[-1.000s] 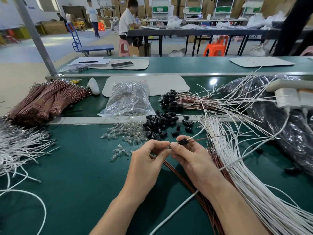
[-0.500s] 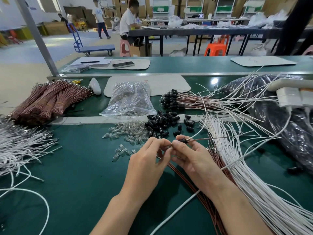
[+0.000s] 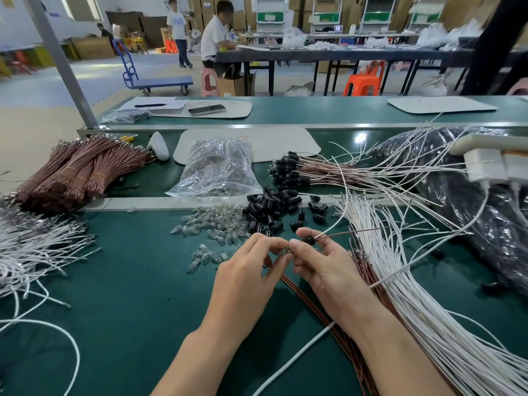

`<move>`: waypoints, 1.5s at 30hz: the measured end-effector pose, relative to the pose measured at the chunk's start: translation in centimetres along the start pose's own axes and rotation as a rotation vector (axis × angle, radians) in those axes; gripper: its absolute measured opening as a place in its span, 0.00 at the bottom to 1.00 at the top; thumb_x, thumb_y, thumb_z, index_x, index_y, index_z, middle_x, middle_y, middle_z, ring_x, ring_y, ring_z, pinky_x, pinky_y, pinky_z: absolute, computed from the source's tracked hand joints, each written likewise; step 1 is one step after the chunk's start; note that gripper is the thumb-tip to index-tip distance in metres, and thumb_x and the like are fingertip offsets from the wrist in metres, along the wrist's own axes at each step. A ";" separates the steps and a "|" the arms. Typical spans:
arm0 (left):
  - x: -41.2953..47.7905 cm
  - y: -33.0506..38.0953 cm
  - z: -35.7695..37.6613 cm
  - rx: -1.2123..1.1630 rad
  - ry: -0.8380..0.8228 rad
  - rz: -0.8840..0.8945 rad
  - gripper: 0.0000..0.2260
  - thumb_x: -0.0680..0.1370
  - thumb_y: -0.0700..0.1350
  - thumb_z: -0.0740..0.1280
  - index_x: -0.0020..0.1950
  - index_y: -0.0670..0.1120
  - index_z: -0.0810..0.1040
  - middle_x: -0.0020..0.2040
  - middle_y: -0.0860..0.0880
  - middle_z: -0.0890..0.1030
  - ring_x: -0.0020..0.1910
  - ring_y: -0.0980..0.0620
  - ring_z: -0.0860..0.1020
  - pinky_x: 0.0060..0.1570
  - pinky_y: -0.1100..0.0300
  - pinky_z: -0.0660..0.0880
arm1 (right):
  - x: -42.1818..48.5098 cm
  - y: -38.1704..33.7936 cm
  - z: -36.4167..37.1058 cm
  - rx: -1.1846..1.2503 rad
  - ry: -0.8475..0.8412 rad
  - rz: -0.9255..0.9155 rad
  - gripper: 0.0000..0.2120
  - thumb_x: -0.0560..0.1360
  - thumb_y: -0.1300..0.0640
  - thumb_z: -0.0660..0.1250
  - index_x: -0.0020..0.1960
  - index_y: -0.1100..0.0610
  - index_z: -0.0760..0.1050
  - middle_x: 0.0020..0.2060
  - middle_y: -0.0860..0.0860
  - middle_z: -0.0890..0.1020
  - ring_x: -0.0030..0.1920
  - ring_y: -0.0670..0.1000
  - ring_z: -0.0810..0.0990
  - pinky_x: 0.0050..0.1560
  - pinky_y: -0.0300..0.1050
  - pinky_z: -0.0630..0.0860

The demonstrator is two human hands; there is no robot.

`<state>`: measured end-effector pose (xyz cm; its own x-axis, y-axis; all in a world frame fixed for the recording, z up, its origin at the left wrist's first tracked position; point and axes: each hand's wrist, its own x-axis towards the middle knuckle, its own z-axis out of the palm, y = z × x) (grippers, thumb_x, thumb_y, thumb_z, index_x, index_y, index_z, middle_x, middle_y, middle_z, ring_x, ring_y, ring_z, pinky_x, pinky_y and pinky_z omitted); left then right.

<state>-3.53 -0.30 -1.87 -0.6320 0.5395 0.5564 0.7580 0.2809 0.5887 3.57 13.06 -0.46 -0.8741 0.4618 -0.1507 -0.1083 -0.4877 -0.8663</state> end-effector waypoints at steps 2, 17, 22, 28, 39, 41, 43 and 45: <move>0.0 -0.1 0.0 0.006 0.007 0.001 0.04 0.79 0.50 0.70 0.53 0.57 0.79 0.46 0.61 0.77 0.42 0.62 0.76 0.37 0.63 0.74 | 0.0 0.1 0.0 -0.009 0.001 0.007 0.12 0.75 0.66 0.71 0.57 0.59 0.76 0.31 0.51 0.79 0.32 0.46 0.78 0.36 0.37 0.78; 0.2 -0.2 0.1 -0.069 0.081 -0.066 0.04 0.79 0.49 0.71 0.52 0.52 0.81 0.46 0.60 0.79 0.44 0.61 0.80 0.41 0.62 0.76 | 0.3 -0.3 -0.1 0.130 0.086 0.018 0.19 0.72 0.46 0.70 0.57 0.57 0.80 0.45 0.55 0.81 0.37 0.49 0.83 0.36 0.41 0.81; 0.2 -0.3 0.1 -0.077 0.067 -0.072 0.04 0.79 0.49 0.71 0.52 0.52 0.81 0.46 0.59 0.80 0.44 0.59 0.80 0.42 0.60 0.77 | 0.2 -0.3 -0.1 0.117 0.050 0.043 0.12 0.72 0.53 0.71 0.53 0.57 0.83 0.40 0.53 0.83 0.36 0.48 0.83 0.35 0.40 0.81; 0.2 -0.2 0.1 -0.090 0.056 -0.066 0.04 0.79 0.49 0.71 0.53 0.53 0.81 0.46 0.60 0.79 0.43 0.59 0.79 0.41 0.64 0.75 | 0.2 -0.3 -0.1 0.071 0.031 0.026 0.10 0.69 0.50 0.74 0.46 0.54 0.87 0.38 0.51 0.83 0.34 0.46 0.81 0.35 0.39 0.80; 0.3 -0.4 0.4 -0.134 0.059 -0.068 0.04 0.79 0.48 0.71 0.53 0.53 0.80 0.46 0.60 0.80 0.45 0.57 0.80 0.42 0.66 0.75 | 0.0 -0.5 0.0 0.016 -0.012 0.008 0.11 0.70 0.48 0.72 0.47 0.54 0.87 0.39 0.51 0.83 0.36 0.47 0.82 0.37 0.39 0.80; 0.3 -0.5 0.4 -0.146 0.075 -0.079 0.03 0.79 0.49 0.70 0.52 0.55 0.80 0.46 0.61 0.80 0.44 0.57 0.80 0.41 0.65 0.75 | 0.0 -0.5 0.0 0.011 -0.017 0.014 0.13 0.73 0.48 0.70 0.50 0.55 0.86 0.41 0.52 0.84 0.37 0.47 0.82 0.38 0.40 0.80; 0.3 -0.6 0.3 -0.160 0.090 -0.092 0.03 0.79 0.50 0.70 0.52 0.56 0.79 0.47 0.61 0.79 0.44 0.58 0.80 0.41 0.65 0.75 | -0.1 -0.7 0.0 0.004 -0.024 0.023 0.13 0.75 0.49 0.69 0.52 0.56 0.86 0.43 0.53 0.85 0.37 0.47 0.82 0.38 0.40 0.80; 0.3 -0.6 0.3 -0.177 0.097 -0.095 0.03 0.79 0.50 0.70 0.52 0.58 0.79 0.46 0.62 0.79 0.44 0.58 0.80 0.41 0.66 0.75 | -0.1 -0.7 0.0 -0.004 -0.034 0.030 0.12 0.73 0.51 0.70 0.51 0.55 0.87 0.42 0.52 0.85 0.37 0.46 0.82 0.37 0.39 0.80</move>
<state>-4.16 -0.07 -2.26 -0.7180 0.4362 0.5424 0.6598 0.1785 0.7299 3.74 13.40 0.17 -0.8927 0.4211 -0.1604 -0.0797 -0.4979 -0.8636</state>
